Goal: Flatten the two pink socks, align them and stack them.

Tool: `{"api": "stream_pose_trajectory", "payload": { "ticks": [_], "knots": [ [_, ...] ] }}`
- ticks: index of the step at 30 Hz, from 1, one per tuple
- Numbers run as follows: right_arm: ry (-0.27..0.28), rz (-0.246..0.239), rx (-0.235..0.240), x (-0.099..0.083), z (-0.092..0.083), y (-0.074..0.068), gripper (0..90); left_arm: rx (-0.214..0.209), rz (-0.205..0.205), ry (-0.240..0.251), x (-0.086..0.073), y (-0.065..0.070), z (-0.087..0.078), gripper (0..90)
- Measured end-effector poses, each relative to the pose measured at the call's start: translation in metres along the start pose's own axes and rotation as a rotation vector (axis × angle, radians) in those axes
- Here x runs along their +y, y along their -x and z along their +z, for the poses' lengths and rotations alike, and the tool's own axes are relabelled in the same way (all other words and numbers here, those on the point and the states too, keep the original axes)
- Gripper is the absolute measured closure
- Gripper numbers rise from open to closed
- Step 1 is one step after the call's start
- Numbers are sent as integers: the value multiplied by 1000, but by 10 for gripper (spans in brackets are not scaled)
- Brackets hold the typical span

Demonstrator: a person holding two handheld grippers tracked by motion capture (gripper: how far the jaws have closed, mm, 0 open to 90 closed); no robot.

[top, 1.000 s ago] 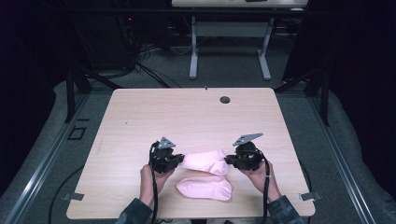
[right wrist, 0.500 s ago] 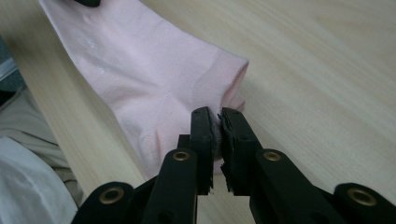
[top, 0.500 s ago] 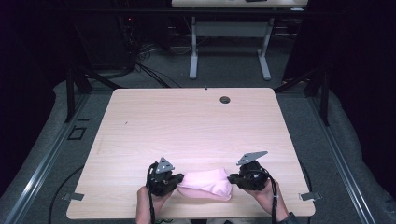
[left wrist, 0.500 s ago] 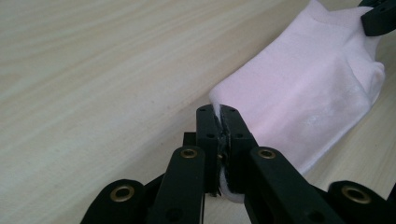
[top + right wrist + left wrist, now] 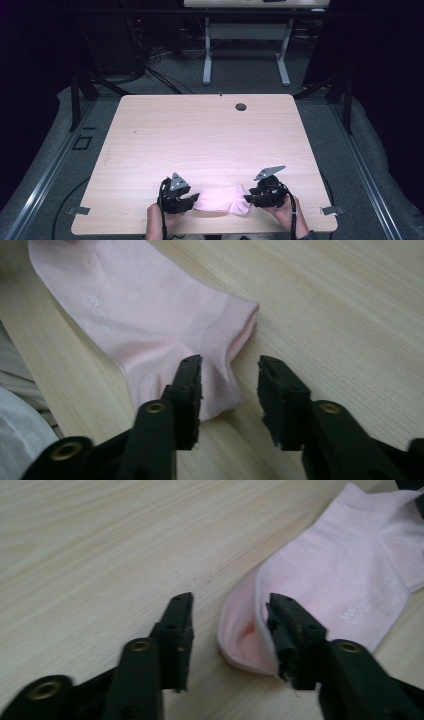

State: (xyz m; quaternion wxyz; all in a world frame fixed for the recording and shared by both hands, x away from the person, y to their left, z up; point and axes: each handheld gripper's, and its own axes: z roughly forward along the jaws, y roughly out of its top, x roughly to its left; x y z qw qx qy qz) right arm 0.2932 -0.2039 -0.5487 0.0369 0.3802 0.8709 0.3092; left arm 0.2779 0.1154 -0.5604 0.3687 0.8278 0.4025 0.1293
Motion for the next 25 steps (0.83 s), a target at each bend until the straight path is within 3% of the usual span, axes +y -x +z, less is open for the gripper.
{"api": "stream_pose_trajectory", "payload": {
  "ticks": [4, 5, 7, 11, 16, 21, 25],
  "knots": [
    [65, 28, -17, -2, -9, 4, 407, 30, -6, 27, 1, -8, -11, 319],
    [65, 28, -17, -2, -9, 4, 407, 30, -6, 27, 1, -8, -11, 289],
    [122, 55, -45, -5, -19, 9, 275, 58, -21, 59, 0, -16, -21, 246],
    [171, 88, -67, -10, -28, 17, 258, 95, -48, 68, -5, -30, -27, 207],
    [174, 113, -101, -16, -32, 23, 236, 126, -80, 77, -13, -42, -32, 195],
    [207, 142, -133, -24, -37, 30, 149, 168, -78, 79, -14, -48, -38, 170],
    [233, 173, -186, -33, -41, 38, 84, 189, -88, 90, -16, -53, -41, 145]
  ]
}}
